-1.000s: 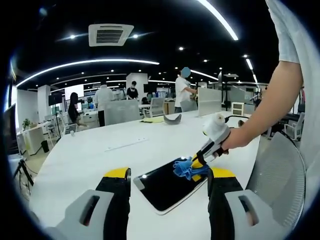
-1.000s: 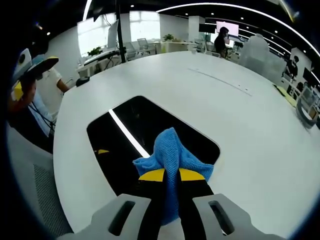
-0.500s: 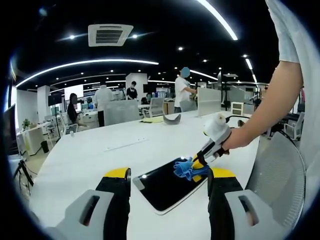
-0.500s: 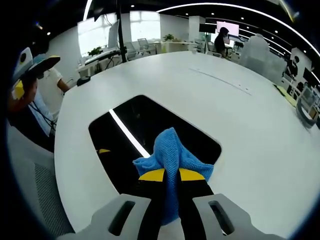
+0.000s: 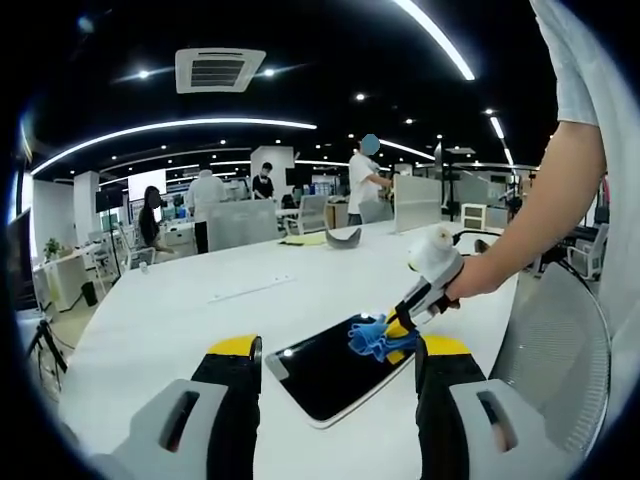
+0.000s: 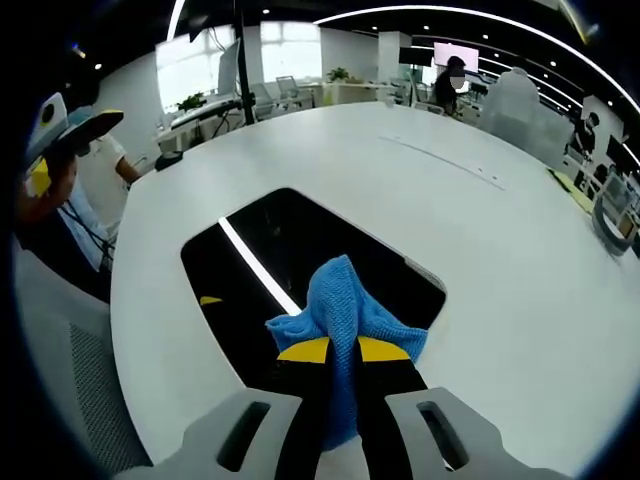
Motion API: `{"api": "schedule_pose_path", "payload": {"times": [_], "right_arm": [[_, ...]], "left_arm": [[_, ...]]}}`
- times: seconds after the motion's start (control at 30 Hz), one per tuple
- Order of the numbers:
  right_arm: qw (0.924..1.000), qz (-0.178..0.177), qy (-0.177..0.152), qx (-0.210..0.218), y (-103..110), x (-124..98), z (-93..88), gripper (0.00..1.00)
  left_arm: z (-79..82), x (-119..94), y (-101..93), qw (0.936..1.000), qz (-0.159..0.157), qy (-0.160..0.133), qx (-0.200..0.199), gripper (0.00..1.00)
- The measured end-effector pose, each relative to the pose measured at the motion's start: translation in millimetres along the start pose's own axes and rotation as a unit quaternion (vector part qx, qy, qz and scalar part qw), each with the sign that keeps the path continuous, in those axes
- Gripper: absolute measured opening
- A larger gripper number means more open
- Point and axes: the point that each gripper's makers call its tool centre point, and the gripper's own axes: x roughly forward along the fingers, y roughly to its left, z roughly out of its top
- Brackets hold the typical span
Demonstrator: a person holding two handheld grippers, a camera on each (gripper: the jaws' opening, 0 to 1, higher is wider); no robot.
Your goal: Wipe the mirror surface with the cleaning cloth until all visible marks leave the cleaned area.
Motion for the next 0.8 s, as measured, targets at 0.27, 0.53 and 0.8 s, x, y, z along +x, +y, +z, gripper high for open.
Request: {"api": "schedule_pose_path", "payload": {"times": [0.27,0.53,0.8], "right_arm": [[1.0000,0.000,0.000,0.001,2.3,-1.5,-1.3,0.04],[1.0000,-0.001,0.000,0.002,3.9,-2.3,-2.7,0.04],[1.0000,0.000,0.000,0.002,4.9,-2.6,-3.7,0.04]], "left_arm": [[1.2,0.0,-0.2,1.0000,-0.001,-0.001,0.001,0.62],[1.0,-0.2,0.2,1.0000,-0.002,-0.002,0.001,0.62],[0.5,-0.3,0.4,1.0000,-0.002,-0.001,0.002,0.62]]}}
